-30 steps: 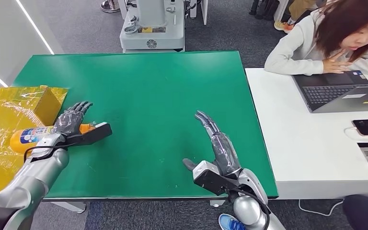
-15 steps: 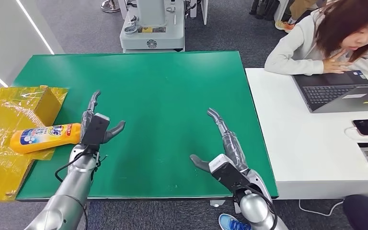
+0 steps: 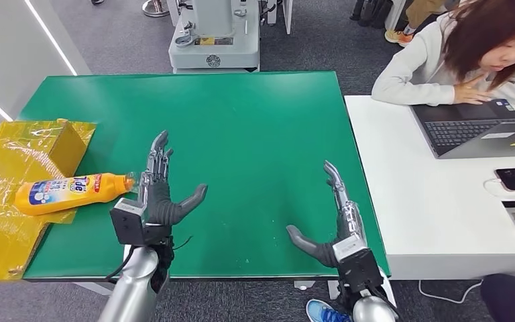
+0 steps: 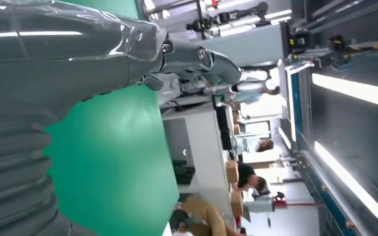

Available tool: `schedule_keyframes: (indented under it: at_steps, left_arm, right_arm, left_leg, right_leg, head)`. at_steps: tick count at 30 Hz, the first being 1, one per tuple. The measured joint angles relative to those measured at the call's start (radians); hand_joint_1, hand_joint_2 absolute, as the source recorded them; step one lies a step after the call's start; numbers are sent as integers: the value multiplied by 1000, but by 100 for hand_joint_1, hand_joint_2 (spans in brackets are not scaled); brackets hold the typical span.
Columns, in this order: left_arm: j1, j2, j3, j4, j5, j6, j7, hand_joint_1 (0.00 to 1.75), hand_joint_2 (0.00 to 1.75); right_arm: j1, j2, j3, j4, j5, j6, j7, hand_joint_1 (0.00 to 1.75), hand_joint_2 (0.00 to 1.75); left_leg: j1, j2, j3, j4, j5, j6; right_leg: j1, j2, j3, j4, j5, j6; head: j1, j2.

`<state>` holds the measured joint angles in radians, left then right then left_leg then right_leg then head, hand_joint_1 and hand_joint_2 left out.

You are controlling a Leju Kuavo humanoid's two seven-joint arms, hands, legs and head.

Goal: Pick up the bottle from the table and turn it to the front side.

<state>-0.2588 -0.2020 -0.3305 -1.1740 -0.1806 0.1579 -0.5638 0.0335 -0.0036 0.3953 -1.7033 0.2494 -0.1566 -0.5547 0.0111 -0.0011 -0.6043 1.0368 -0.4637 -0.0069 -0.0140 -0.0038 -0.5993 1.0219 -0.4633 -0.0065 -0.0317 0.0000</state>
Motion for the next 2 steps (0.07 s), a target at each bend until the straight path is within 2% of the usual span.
schedule_keyframes:
  at_steps: [2]
  left_arm:
    - [20,0,-24,-30,13,-6,2,0,175]
  right_arm:
    - [12,4,-4,-10,-21,11,-3,0,175]
  left_leg:
    - [0,0,0,0,0,0]
  right_leg:
    - [0,0,0,0,0,0]
  head:
    - [0,0]
